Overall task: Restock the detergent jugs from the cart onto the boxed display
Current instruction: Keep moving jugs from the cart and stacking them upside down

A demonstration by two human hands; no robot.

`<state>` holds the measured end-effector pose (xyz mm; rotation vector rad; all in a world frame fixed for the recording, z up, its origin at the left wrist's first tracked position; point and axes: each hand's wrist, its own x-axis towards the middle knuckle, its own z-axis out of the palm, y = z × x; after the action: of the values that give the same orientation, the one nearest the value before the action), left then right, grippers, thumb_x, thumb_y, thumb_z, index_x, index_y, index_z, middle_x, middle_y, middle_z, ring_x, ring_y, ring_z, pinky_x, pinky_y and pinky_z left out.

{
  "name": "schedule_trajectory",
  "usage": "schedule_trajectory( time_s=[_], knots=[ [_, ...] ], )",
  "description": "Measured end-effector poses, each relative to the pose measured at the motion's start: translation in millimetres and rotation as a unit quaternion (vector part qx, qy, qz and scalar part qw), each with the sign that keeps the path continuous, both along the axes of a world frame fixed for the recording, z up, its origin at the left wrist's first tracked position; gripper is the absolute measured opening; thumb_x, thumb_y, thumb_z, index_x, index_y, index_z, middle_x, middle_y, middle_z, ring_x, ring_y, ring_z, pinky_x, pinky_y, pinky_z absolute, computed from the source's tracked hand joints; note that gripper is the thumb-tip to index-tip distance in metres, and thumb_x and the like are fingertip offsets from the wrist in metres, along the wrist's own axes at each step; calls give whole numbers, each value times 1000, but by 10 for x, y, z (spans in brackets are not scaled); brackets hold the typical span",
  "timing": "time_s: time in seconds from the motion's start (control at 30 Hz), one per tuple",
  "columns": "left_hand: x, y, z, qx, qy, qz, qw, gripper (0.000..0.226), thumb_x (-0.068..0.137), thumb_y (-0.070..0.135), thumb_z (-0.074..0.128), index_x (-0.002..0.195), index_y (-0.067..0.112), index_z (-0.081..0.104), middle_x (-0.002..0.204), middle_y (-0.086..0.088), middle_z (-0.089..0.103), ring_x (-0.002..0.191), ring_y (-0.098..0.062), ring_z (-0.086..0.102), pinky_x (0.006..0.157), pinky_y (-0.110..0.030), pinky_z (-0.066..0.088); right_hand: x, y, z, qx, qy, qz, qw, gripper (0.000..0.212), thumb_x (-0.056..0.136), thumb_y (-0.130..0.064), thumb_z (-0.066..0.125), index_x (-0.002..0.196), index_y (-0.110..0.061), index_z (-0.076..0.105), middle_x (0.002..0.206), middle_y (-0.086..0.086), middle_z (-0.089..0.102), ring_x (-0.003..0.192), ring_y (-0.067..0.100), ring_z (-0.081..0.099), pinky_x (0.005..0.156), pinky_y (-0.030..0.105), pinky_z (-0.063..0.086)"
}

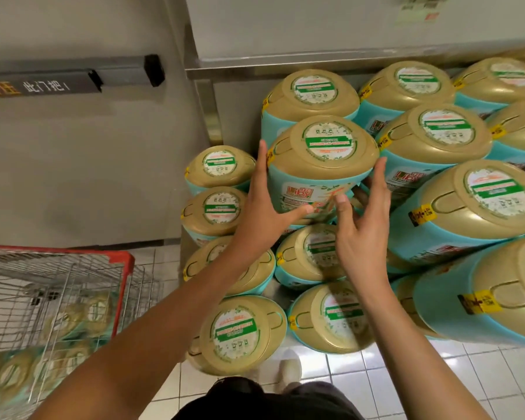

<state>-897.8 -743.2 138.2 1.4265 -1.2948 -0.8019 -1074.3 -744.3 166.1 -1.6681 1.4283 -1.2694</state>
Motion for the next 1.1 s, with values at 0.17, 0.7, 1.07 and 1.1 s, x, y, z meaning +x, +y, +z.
schedule_trajectory(
  time_s=[0.17, 0.7, 1.07, 1.1],
  knots=[
    [139, 336, 78, 20, 10, 75, 997, 81, 91, 36, 81, 158, 40, 36, 160, 21, 40, 145, 7, 38, 119, -34, 40, -133, 147, 72, -53, -24, -9, 998, 44, 101, -16, 62, 144, -18, 49, 134, -1, 49, 126, 7, 54, 102, 18, 46],
    [-879, 3385, 148, 0, 60, 480, 875, 22, 96, 47, 61, 105, 29, 70, 104, 0, 74, 97, -31, 69, 78, -45, 59, -422, 1290, 11, 107, -14, 546, 831, 8, 100, -34, 60, 100, -35, 67, 90, -16, 70, 82, 7, 66, 73, 19, 51],
    [-1635, 5431, -96, 35, 97, 680, 726, 18, 98, 42, 56, 106, 33, 70, 110, 5, 74, 103, -20, 73, 86, -26, 60, 172, 2785, -223, 151, 71, 725, 669, 11, 95, -42, 61, 101, -37, 69, 94, -13, 74, 90, 13, 70, 81, 34, 57],
    [-1650, 5589, -118, 37, 97, 690, 716, 19, 99, 41, 57, 107, 30, 70, 110, 5, 74, 102, -20, 73, 86, -26, 60, 251, 2916, -242, 152, 80, 733, 658, 13, 94, -46, 60, 101, -38, 69, 94, -12, 74, 90, 14, 70, 81, 35, 57]
  ],
)
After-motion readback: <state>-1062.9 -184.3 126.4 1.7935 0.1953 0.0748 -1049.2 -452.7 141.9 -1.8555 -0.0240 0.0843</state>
